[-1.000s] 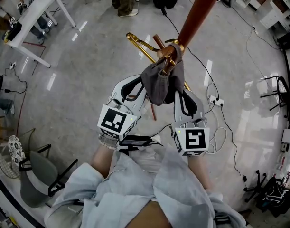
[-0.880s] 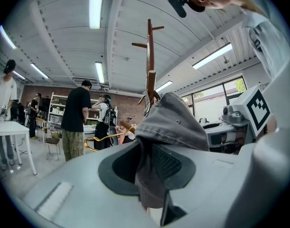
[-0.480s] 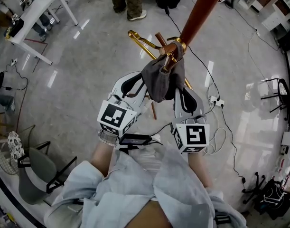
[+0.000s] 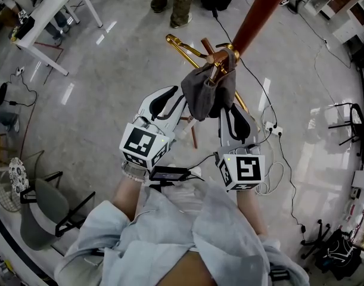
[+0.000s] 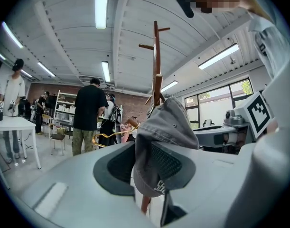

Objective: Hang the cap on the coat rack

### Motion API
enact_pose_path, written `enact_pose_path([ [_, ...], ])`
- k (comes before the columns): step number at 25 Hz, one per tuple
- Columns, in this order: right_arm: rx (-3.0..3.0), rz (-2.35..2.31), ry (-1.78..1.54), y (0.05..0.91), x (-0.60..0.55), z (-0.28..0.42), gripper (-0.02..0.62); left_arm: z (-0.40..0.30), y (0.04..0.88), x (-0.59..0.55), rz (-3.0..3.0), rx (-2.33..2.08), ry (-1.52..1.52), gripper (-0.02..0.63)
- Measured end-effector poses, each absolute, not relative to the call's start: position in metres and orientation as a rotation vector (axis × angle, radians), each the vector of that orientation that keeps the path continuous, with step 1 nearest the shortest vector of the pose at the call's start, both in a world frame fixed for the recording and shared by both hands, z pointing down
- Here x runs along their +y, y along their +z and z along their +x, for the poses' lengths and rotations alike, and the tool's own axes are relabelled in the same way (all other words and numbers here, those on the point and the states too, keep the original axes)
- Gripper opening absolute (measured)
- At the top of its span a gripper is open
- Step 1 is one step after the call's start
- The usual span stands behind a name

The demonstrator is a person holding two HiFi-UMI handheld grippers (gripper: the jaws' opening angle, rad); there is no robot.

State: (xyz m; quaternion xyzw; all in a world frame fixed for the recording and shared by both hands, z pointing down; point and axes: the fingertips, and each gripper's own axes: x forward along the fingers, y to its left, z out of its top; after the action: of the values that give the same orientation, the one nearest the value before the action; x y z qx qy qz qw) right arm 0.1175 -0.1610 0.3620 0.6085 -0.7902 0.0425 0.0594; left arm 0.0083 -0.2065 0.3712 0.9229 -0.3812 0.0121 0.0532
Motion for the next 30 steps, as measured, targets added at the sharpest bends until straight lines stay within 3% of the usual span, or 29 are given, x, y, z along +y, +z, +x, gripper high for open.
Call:
enact_pose_path([
  [20, -2.571, 1.774, -0.055, 0.300, -0.139, 0.096, 0.031, -0.013, 0.308, -0.161, 2.882, -1.276, -0.103, 0.074],
  [30, -2.592, 1.703, -0.221, 0.273, -0.121, 0.079, 0.014, -0.017, 0.295, -0.140, 2.894, -1.307, -0.094, 0.023],
])
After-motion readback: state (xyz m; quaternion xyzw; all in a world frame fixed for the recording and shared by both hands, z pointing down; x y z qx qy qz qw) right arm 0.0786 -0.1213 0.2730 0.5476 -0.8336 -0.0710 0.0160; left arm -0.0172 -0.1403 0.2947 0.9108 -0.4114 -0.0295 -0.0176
